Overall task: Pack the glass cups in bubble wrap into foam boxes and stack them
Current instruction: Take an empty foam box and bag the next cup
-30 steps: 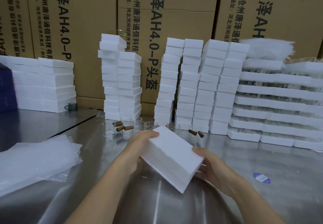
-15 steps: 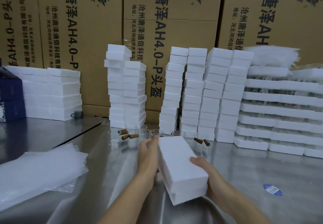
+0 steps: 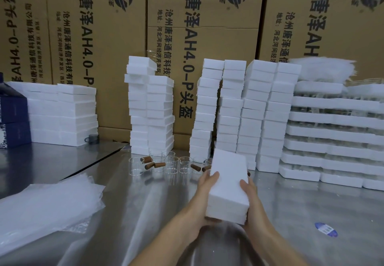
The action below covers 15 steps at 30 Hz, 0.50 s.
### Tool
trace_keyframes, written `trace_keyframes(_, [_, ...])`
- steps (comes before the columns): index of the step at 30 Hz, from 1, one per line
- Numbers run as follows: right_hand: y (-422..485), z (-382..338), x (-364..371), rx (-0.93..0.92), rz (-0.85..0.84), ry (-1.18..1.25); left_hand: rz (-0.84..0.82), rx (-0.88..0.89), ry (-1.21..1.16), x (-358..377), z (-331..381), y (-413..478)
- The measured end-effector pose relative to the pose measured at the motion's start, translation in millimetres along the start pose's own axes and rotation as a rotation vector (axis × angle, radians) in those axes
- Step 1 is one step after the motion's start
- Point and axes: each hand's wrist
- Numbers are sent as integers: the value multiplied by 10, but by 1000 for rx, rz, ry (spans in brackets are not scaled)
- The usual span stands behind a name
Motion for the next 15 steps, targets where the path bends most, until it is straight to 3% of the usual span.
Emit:
trace_keyframes(7, [22,38,-42,47,-68,121,12,41,47,22,-50,37])
trace_keyframes(15, [79,36,-185,-8,23,-100,-44,84,83,-24,-31,39])
Point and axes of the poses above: each hand's wrist, its own y-axis towards the middle knuckle, its own x-axis out of the palm, z = x × y, and after that the axes turned 1 degree about x, right-handed
